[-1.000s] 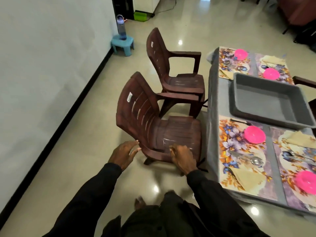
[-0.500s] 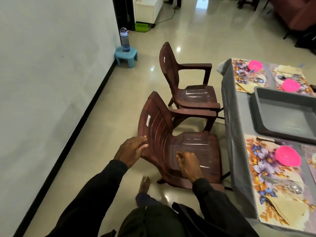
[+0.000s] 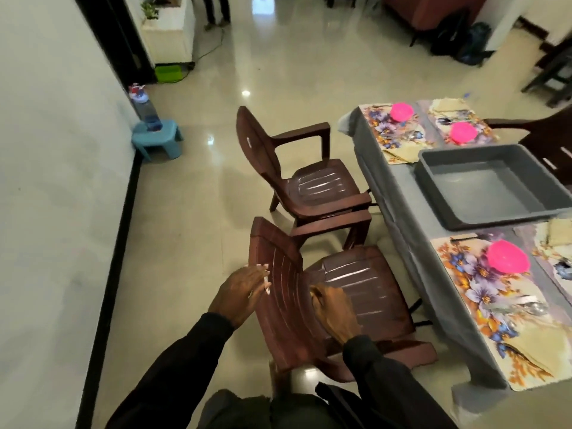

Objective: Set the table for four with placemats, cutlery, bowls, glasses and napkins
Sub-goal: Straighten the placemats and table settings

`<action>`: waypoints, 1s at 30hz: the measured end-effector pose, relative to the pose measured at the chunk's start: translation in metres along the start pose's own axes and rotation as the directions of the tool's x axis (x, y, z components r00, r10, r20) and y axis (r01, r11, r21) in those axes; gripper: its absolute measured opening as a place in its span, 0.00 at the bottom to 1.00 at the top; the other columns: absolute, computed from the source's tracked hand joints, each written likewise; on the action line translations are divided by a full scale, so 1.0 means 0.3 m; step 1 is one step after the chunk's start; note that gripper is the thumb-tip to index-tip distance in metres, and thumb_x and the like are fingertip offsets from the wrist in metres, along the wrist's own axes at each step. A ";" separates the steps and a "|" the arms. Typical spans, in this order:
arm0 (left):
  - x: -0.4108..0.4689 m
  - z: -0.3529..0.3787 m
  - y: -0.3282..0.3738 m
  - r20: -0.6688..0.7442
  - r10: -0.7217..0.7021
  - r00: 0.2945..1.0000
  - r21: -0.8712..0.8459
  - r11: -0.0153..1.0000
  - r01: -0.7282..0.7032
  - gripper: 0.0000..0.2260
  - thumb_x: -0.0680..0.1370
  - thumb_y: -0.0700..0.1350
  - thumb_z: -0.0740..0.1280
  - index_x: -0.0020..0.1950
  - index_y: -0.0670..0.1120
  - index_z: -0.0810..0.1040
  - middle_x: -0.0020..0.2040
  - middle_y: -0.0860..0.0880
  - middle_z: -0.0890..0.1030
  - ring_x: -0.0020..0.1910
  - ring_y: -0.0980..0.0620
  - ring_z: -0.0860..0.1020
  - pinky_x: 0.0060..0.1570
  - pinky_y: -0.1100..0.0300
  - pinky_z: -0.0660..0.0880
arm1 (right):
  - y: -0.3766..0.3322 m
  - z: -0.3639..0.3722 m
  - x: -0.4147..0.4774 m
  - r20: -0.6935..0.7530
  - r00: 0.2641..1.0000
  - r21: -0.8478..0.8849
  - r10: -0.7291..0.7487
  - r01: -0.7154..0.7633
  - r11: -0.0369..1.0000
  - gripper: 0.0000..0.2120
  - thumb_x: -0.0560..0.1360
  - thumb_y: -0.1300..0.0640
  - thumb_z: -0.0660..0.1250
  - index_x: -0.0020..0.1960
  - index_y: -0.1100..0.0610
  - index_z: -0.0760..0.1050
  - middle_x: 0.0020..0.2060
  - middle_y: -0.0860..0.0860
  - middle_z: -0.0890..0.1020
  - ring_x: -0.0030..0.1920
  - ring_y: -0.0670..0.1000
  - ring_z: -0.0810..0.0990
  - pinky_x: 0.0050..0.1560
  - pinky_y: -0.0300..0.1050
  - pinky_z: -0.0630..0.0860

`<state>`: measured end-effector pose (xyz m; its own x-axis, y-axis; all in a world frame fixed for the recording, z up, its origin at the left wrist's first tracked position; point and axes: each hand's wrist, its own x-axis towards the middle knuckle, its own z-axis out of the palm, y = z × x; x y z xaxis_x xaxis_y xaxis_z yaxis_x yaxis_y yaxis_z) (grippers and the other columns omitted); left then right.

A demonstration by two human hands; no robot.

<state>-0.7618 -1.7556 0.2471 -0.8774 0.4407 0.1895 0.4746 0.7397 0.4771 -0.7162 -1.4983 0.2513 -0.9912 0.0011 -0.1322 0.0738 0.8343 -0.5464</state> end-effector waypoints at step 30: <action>0.394 0.027 -0.476 0.617 0.617 0.488 -0.005 0.624 -0.782 0.32 0.85 0.63 0.43 0.79 0.43 0.65 0.81 0.42 0.61 0.81 0.44 0.56 0.76 0.43 0.54 | -0.575 0.596 -0.096 -0.444 0.590 -0.017 0.675 -0.759 0.651 0.31 0.84 0.37 0.42 0.73 0.53 0.72 0.70 0.52 0.75 0.73 0.53 0.70 0.79 0.56 0.59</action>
<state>-0.9328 -1.8048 0.1944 -0.0923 0.9855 -0.1426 0.9815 0.1141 0.1538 -0.6808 -1.7408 0.2016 -0.5833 0.8084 -0.0797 0.7981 0.5520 -0.2417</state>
